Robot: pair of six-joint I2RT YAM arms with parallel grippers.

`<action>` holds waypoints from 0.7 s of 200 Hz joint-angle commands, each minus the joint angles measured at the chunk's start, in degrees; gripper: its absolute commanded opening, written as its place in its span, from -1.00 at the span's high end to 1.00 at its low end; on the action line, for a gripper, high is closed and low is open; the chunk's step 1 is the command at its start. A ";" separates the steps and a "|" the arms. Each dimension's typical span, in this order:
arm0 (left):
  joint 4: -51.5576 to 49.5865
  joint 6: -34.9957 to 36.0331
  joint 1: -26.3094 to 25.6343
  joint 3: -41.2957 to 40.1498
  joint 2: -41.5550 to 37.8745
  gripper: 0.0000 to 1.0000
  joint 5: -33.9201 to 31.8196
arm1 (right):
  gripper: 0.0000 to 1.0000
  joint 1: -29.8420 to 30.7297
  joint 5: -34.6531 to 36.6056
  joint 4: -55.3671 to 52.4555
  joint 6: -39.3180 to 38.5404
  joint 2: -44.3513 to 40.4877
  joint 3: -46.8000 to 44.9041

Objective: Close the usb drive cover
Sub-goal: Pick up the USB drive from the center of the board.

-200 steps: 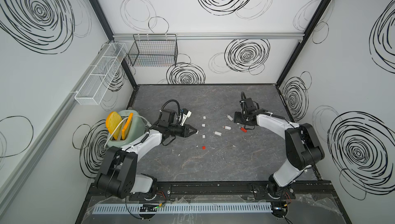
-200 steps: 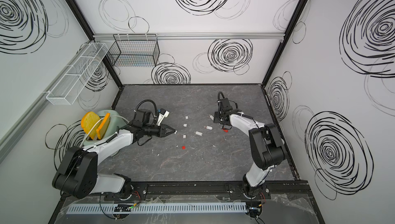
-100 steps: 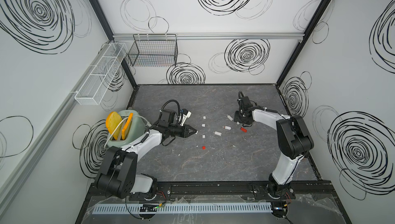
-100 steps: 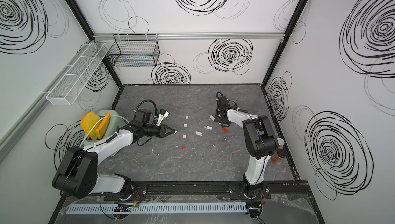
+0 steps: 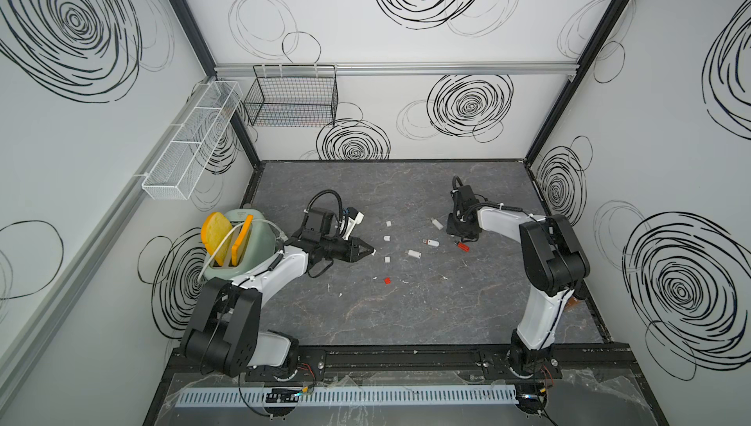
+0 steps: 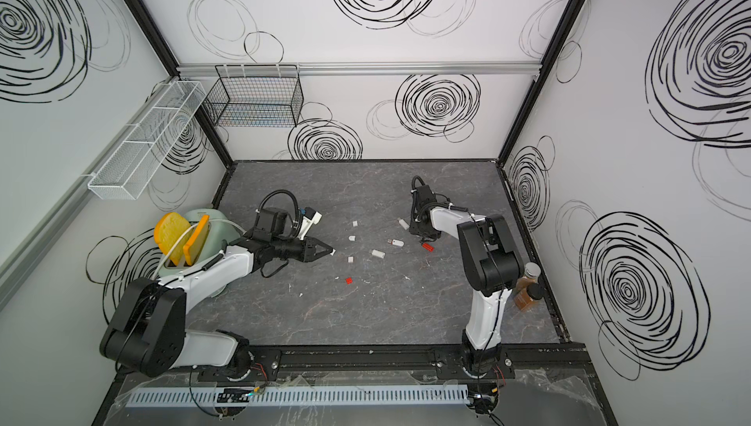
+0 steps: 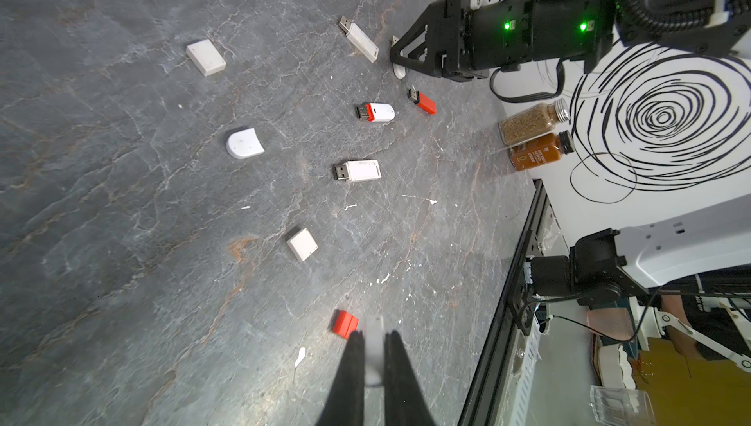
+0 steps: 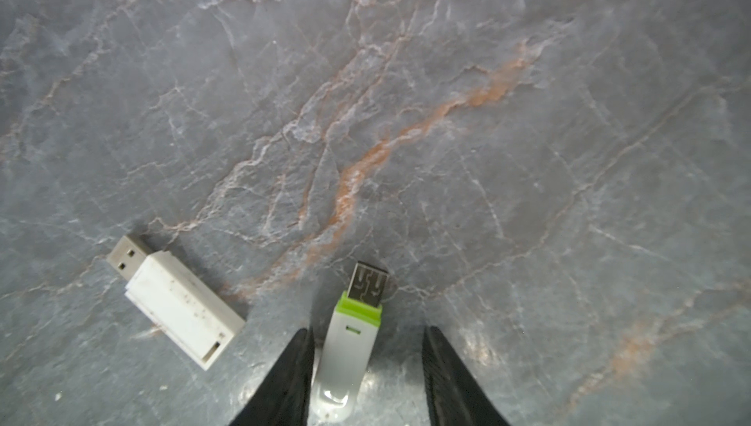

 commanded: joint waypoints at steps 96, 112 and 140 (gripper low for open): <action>-1.38 2.44 0.06 2.19 -0.77 1.00 -1.68 | 0.43 0.63 -1.16 -6.39 -3.47 0.25 -0.35; -0.90 2.40 -0.07 1.83 -0.70 1.00 -1.15 | 0.43 0.85 -1.46 -6.82 -3.91 0.43 0.04; -1.10 2.26 0.33 1.77 -1.41 1.00 -1.72 | 0.40 0.81 -1.46 -9.84 -4.05 0.16 1.45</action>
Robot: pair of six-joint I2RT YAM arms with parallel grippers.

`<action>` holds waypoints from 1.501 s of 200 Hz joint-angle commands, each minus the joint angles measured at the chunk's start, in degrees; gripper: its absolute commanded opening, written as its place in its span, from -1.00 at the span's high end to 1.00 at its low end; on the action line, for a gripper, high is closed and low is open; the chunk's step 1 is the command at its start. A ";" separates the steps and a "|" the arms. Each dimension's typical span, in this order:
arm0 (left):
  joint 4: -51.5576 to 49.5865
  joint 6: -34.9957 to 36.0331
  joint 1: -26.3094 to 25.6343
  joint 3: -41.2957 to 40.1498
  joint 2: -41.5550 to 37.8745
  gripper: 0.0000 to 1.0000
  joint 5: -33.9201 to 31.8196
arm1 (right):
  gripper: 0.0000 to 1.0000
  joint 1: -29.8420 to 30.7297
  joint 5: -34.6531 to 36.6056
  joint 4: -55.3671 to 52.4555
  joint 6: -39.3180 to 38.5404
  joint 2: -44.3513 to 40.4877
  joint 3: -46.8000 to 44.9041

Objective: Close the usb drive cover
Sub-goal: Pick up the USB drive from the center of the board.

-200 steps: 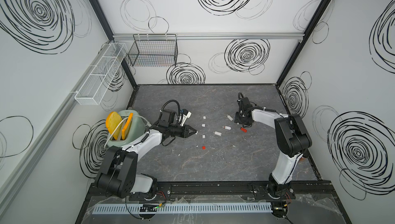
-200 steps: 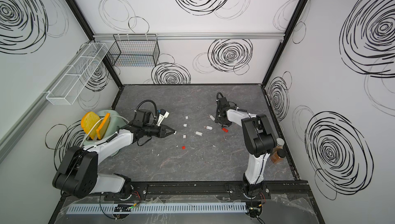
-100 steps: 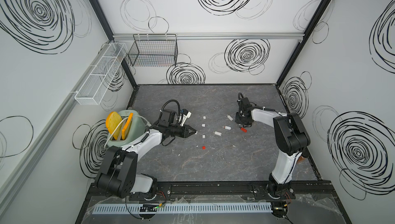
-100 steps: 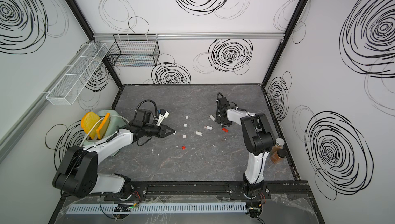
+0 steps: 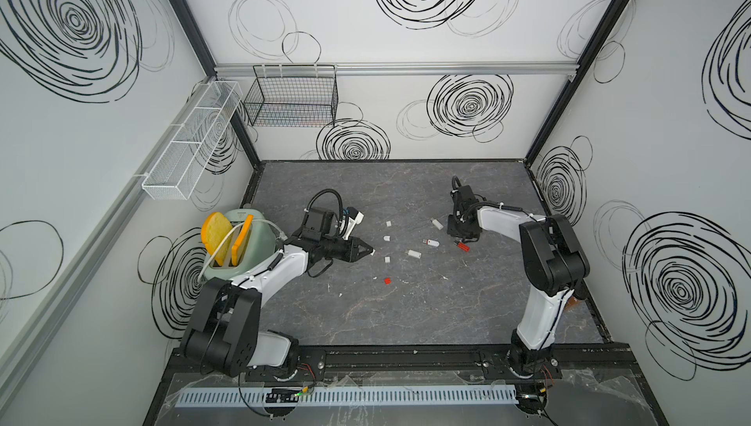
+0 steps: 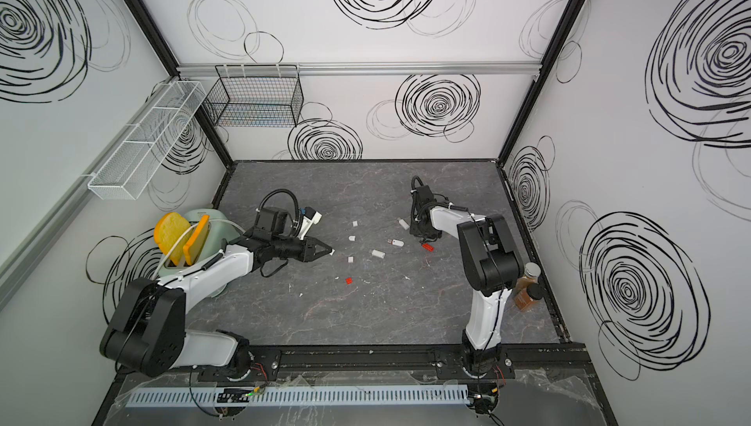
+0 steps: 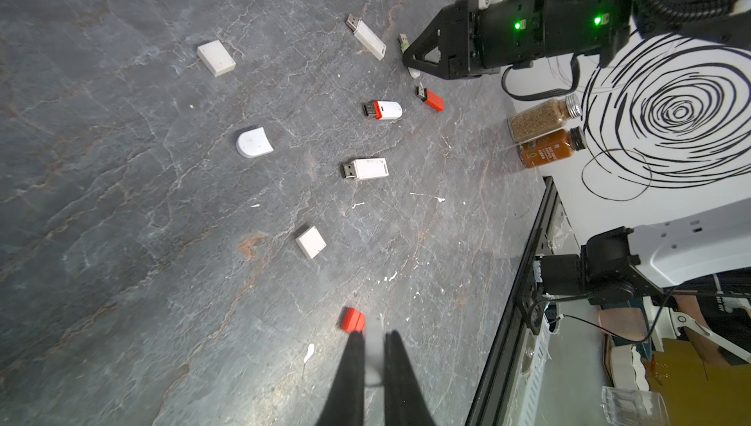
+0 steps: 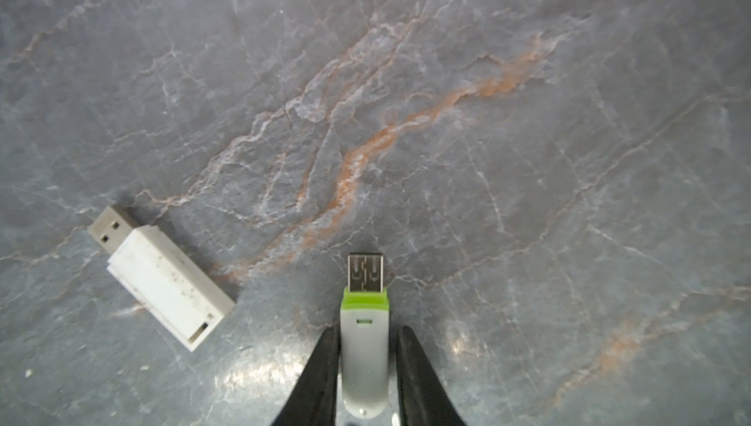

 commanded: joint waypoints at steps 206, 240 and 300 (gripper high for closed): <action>0.67 0.94 0.33 0.92 -1.12 1.00 0.07 | 0.52 -0.82 -1.89 -10.62 -3.28 6.37 7.35; -0.19 1.27 0.33 1.57 -0.72 1.00 -0.01 | 0.60 -0.40 -2.37 -11.80 -4.88 4.50 8.64; -0.11 1.42 -0.07 1.72 -0.48 1.00 -0.27 | 0.68 1.84 -6.64 -6.30 -13.46 -6.00 6.71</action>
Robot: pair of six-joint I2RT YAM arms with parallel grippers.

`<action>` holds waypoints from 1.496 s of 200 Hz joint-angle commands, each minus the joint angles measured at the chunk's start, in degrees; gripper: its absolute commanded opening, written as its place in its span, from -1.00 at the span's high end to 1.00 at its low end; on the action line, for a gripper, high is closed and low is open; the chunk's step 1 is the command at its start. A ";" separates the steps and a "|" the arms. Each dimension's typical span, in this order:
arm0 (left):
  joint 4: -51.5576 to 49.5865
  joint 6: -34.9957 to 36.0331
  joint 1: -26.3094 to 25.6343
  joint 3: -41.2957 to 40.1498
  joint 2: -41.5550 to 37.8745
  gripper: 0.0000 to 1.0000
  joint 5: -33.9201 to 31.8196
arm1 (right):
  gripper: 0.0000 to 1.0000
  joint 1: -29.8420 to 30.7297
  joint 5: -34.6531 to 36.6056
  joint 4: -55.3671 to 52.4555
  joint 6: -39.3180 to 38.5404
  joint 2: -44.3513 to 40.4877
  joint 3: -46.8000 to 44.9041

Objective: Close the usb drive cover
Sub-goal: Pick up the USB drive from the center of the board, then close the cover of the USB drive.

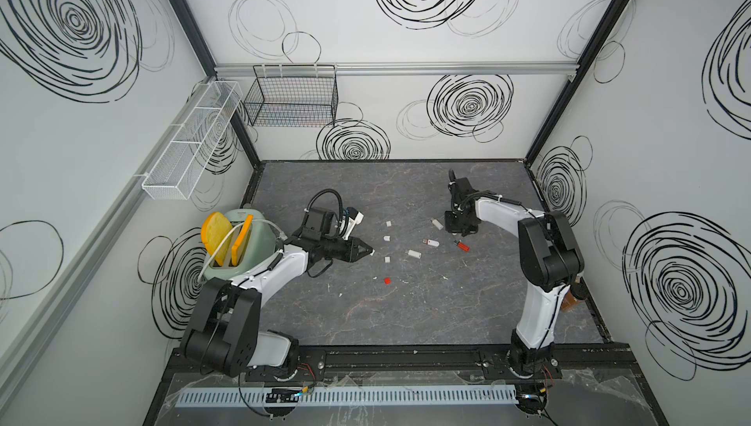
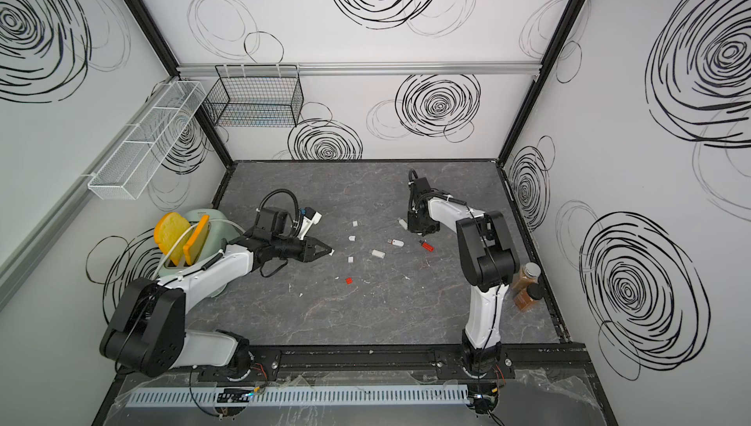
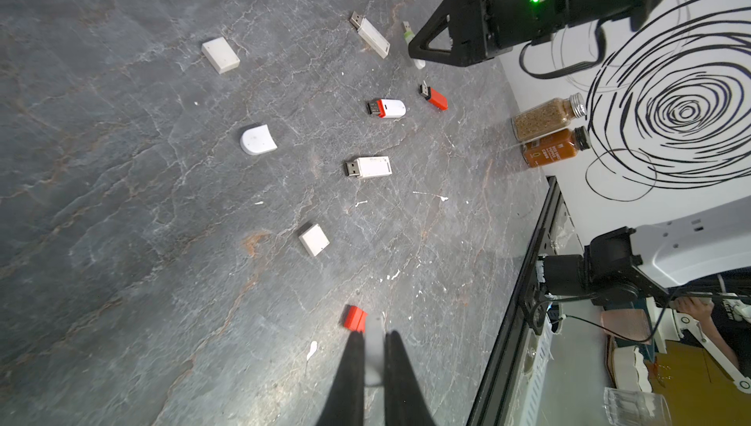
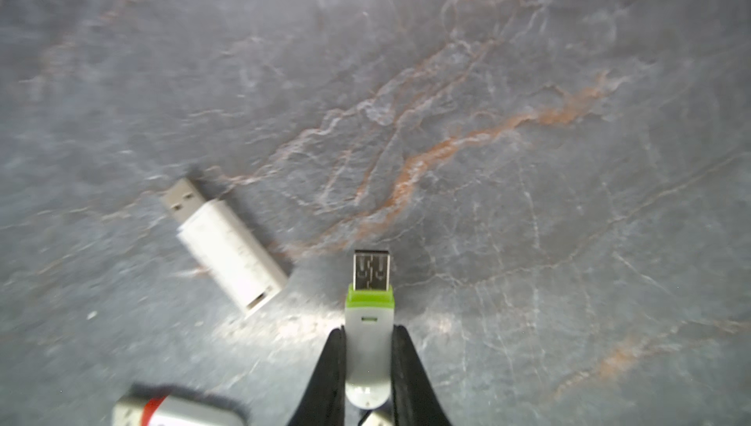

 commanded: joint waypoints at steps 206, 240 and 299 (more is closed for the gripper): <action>-0.98 2.42 -3.01 2.15 0.26 1.00 4.65 | 0.79 32.22 -9.58 41.26 -51.22 -25.94 -33.15; -1.38 2.55 -3.63 2.41 0.34 1.00 6.04 | 0.79 33.91 -9.71 42.56 -51.60 -25.05 -32.90; -0.25 2.46 -3.41 1.53 0.37 1.00 6.48 | 0.79 35.00 -10.88 45.47 -52.47 -25.42 -33.95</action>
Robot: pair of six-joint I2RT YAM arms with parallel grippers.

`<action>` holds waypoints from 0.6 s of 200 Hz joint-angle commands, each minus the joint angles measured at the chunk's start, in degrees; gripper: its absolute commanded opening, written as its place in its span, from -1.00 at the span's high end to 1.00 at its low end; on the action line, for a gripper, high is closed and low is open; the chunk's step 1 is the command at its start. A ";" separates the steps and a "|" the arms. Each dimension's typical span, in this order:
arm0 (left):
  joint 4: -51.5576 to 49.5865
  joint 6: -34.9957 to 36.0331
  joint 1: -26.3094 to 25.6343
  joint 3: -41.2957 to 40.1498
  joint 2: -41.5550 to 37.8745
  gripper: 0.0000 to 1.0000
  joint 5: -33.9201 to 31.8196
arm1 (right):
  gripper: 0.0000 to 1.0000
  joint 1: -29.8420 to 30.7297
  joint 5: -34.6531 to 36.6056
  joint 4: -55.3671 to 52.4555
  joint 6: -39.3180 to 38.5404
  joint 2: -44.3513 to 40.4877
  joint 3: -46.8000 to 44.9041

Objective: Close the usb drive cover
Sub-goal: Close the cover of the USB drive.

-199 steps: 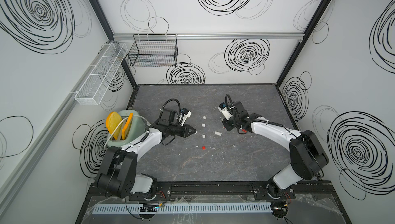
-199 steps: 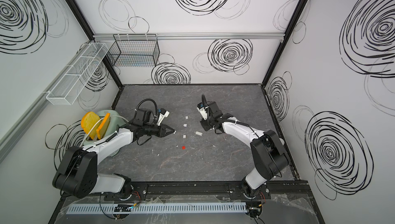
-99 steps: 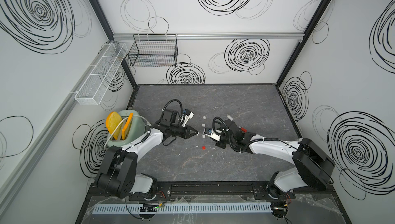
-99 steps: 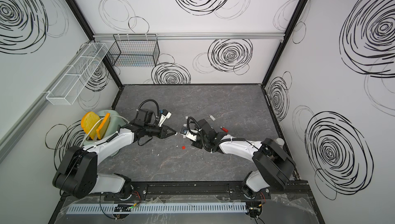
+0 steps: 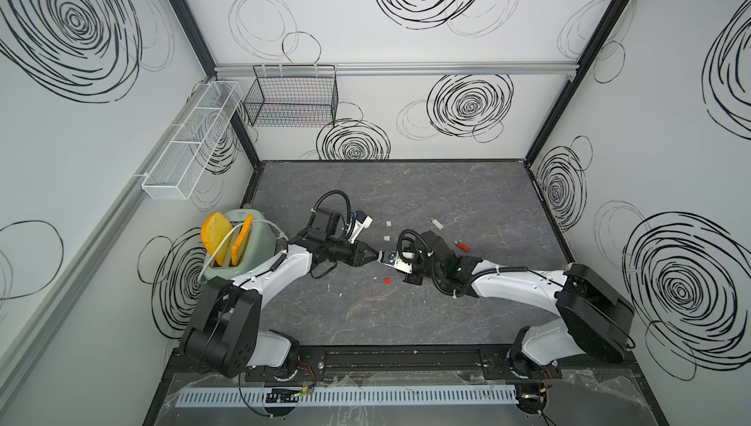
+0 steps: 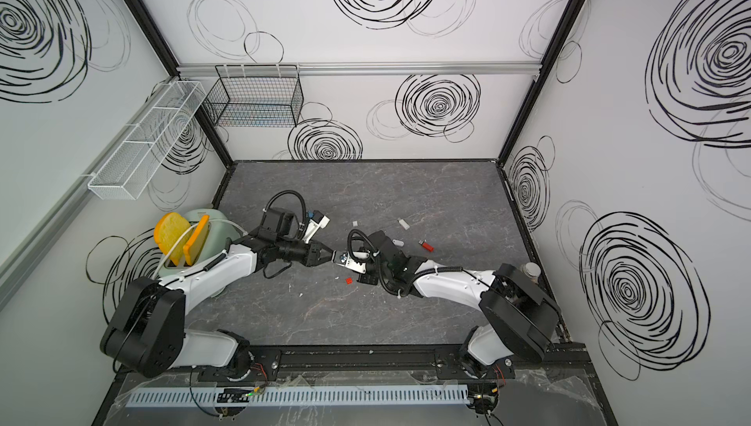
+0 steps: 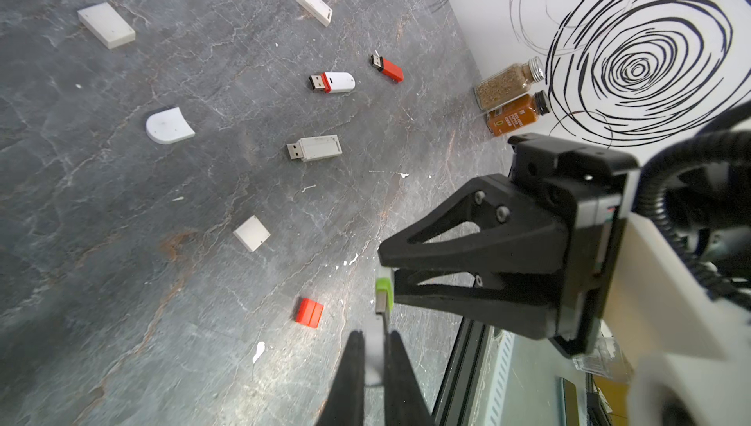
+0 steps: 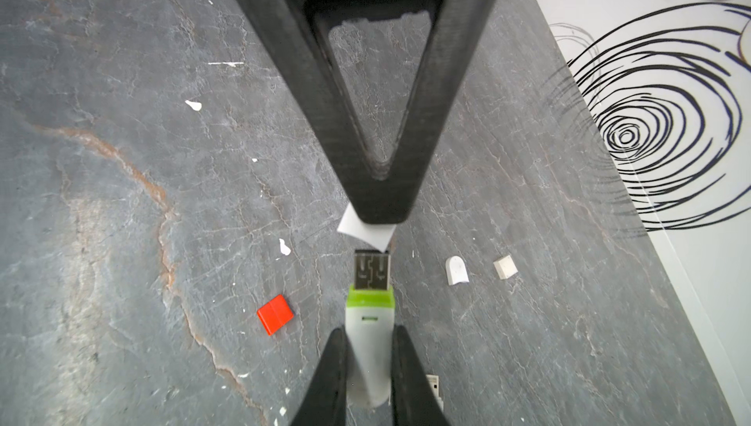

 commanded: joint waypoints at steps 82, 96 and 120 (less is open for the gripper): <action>4.11 -0.70 1.14 -0.73 -0.75 1.00 5.30 | 0.78 1.19 -1.76 3.31 -1.79 -0.69 -1.06; 3.37 -0.14 1.10 -0.49 -0.62 1.00 4.87 | 0.79 1.16 -1.40 2.45 -1.75 -0.40 -0.31; 3.41 -0.02 1.15 -0.58 -0.37 1.00 3.74 | 0.78 1.11 -1.23 4.27 -1.57 -0.85 -0.96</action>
